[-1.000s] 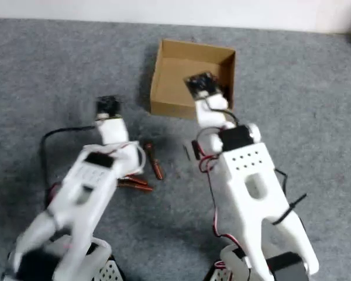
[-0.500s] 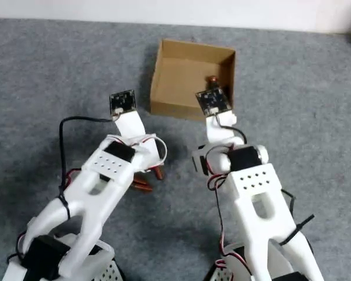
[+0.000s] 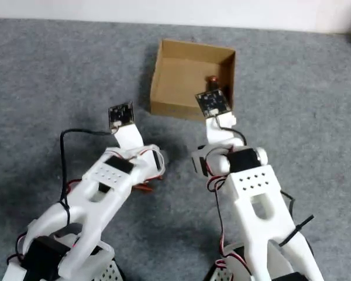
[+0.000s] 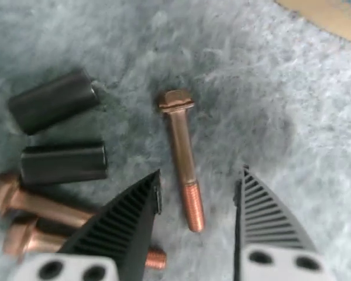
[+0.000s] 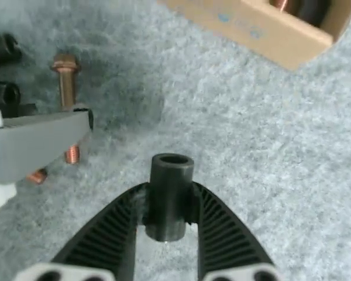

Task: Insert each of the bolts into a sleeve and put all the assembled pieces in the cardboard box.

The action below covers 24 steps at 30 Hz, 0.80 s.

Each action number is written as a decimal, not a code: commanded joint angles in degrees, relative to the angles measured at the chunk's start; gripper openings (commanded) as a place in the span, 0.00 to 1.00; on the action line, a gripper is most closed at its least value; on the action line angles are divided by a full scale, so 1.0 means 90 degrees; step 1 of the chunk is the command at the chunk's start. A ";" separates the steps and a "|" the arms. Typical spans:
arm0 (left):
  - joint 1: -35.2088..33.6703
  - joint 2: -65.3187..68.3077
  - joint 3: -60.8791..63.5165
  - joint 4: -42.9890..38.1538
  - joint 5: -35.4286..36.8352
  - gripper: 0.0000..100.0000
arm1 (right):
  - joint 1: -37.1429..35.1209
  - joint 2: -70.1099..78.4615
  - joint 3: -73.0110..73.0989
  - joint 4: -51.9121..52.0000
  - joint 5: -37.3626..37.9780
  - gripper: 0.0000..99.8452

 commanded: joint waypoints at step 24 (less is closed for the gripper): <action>-0.0044 0.1978 -0.1861 0.0654 -0.0557 0.00 | 0.0083 -0.0503 0.0044 -0.0278 0.0068 0.01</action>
